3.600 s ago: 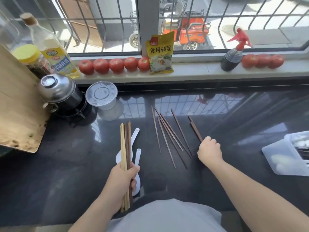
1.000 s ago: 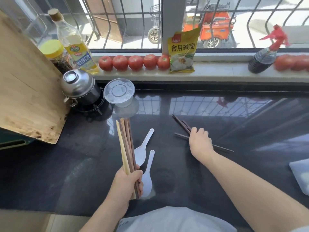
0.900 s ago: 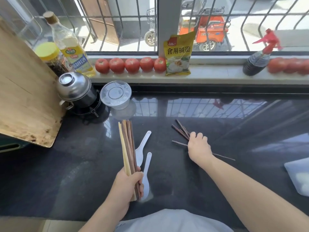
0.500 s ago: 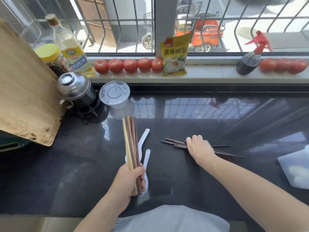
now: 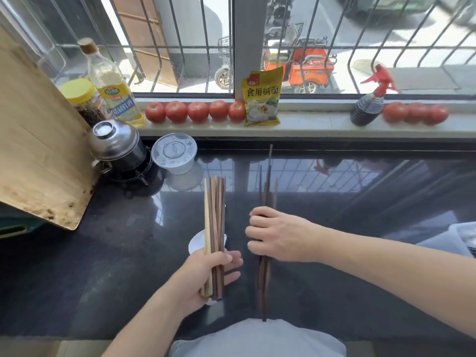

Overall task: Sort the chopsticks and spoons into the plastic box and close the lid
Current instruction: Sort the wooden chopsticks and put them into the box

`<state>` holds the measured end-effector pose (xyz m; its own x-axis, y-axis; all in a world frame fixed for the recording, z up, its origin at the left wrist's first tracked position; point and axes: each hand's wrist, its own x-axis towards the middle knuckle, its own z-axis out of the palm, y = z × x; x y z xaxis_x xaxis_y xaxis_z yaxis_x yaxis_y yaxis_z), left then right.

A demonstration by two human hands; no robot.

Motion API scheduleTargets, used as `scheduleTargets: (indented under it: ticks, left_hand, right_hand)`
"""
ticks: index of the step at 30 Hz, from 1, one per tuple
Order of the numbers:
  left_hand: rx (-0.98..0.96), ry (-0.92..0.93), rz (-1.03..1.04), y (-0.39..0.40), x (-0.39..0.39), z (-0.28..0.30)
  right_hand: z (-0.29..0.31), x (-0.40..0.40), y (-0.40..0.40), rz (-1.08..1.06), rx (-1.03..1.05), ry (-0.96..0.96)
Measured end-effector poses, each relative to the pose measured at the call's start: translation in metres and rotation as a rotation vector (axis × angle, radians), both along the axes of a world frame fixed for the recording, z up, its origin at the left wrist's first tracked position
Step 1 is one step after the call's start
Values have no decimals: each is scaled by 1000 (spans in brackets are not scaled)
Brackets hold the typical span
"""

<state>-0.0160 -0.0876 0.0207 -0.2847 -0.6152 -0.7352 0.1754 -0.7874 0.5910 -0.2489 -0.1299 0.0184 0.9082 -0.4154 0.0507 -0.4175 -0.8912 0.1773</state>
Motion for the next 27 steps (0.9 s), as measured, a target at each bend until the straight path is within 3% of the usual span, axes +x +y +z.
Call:
scheduleTargets:
  ticks: [5, 17, 27]
  left_hand:
    - [23, 239, 66, 8, -34, 5]
    - [-151, 37, 65, 11, -42, 2]
    - [-153, 102, 68, 13, -38, 0]
  right_hand:
    - [5, 29, 2, -145, -35, -26]
    - [2, 48, 24, -505, 50, -39]
    - [3, 38, 27, -246, -163, -129]
